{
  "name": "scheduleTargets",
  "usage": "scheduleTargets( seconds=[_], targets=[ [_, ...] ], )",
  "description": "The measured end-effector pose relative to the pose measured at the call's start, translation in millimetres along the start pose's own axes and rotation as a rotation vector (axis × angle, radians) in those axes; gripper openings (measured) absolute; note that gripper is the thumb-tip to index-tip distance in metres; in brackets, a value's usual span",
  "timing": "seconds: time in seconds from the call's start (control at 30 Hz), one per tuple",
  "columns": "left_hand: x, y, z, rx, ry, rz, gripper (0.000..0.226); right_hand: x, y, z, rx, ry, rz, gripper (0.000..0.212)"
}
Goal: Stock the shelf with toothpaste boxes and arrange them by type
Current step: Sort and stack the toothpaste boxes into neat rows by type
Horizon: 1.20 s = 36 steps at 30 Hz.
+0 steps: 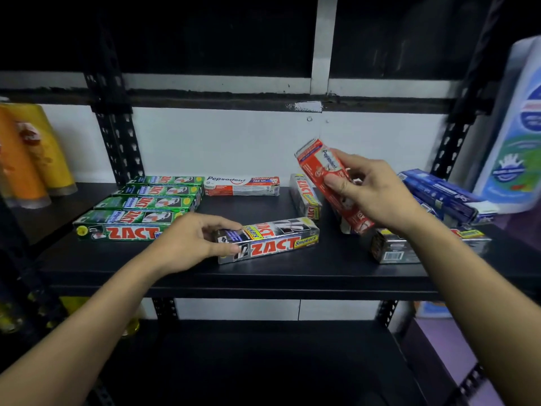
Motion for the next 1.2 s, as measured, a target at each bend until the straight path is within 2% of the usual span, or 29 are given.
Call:
scheduleTargets(
  seconds=[0.17, 0.3, 0.33, 0.4, 0.5, 0.6, 0.7, 0.8, 0.9, 0.97, 1.07, 1.13, 1.2],
  targets=[
    [-20, 17, 13, -0.040, -0.063, -0.025, 0.042, -7, -12, 16, 0.010, -0.026, 0.007, 0.050],
    [-24, 21, 13, -0.053, -0.082, -0.026, 0.053, -25, -27, 35, 0.051, -0.058, 0.019, 0.048],
    [-16, 19, 8, -0.050, -0.030, -0.037, 0.054, -30, -32, 40, 0.063, -0.062, 0.025, 0.047],
    [10, 16, -6, -0.072, 0.177, -0.034, 0.042, -40, -42, 51, 0.090, -0.073, 0.030, 0.047],
    [53, 7, -30, -0.083, 0.520, 0.132, 0.020, -61, -49, 73, 0.106, -0.114, -0.024, 0.050],
    [78, -10, -38, -0.016, 0.646, 0.314, 0.023, -93, -48, 95, 0.081, -0.194, -0.128, 0.055],
    [87, -31, -33, 0.093, 0.633, 0.474, 0.031, -124, -41, 113, 0.060, -0.253, -0.299, 0.058],
    [83, -51, -23, 0.173, 0.552, 0.524, 0.050, -148, -33, 127, 0.083, -0.250, -0.434, 0.060],
    [78, -61, -15, 0.237, 0.493, 0.627, 0.059, -165, -26, 136, 0.088, -0.256, -0.564, 0.064],
    [78, -61, -13, 0.241, 0.488, 0.652, 0.062, -167, -25, 132, 0.107, -0.306, -0.474, 0.063],
    [79, -65, -10, 0.248, 0.479, 0.658, 0.064, -152, -17, 121, 0.095, -0.379, -0.225, 0.045],
    [79, -67, -8, 0.246, 0.472, 0.670, 0.063, -131, -5, 113, 0.050, -0.362, -0.223, 0.040],
    [78, -68, -6, 0.238, 0.471, 0.680, 0.060, -116, 10, 106, -0.024, -0.406, -0.310, 0.045]
  ],
)
Point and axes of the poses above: each hand's wrist, its own z-axis towards the middle knuckle, its own x-axis out of the back of the hand, y = z × x, the point moved 8 cm from there along z, towards the middle knuckle, and after that the axes turned 15 degrees about -y, right-handed, at the moved point
